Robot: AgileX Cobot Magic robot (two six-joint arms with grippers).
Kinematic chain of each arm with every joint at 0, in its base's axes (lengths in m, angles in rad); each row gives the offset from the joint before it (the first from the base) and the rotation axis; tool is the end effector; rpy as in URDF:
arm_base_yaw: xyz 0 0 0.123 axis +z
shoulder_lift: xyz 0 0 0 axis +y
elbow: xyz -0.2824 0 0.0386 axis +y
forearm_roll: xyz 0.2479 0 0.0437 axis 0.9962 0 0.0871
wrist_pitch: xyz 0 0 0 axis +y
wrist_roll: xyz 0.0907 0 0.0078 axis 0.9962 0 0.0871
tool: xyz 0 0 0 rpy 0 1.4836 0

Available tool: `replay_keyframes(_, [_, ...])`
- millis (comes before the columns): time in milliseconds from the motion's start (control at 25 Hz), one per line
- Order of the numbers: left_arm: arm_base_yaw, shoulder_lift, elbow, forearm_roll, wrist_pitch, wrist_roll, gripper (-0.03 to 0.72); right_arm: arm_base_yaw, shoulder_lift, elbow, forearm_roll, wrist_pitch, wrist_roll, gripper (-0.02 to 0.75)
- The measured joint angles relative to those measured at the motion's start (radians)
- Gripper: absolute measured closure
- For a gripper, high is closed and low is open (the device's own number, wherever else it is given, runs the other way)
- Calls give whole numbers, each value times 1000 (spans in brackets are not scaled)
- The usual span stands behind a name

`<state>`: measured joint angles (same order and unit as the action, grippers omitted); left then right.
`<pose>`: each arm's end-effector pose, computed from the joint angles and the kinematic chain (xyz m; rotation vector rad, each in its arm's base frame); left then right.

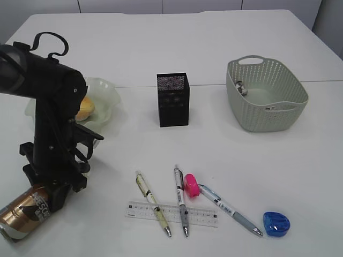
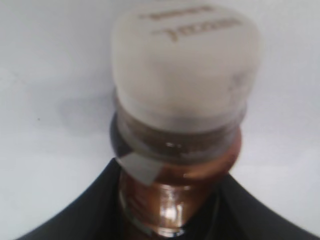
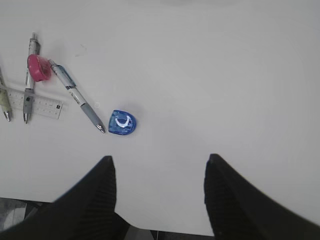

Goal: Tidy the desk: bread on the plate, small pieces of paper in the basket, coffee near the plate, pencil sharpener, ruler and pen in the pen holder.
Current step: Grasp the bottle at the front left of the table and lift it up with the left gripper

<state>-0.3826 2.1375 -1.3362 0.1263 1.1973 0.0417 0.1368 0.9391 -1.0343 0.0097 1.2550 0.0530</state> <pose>0.3361 -0.1237 0.1076 -0.6838 -2.7312 -0.2344 0.1489 0.0213 0.3607 -0.1099 2.6432 0.0769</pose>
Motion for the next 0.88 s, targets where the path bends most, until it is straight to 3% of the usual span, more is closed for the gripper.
replay_keyframes(280, [-1,-9,2,-8,-5,-21,392,0,0,0,-1,0,0,292])
replay_keyframes(520, [-1,-179,65,-76,-172,-29,393,0,0,0,-1,0,0,292])
replay_keyframes(720, [-2,-434,248,-76,-396,-29,394,0,0,0,-1,0,0,292])
replay_keyframes(880, [-2,-663,468,-77,-663,-51,394,0,0,0,-1,0,0,292])
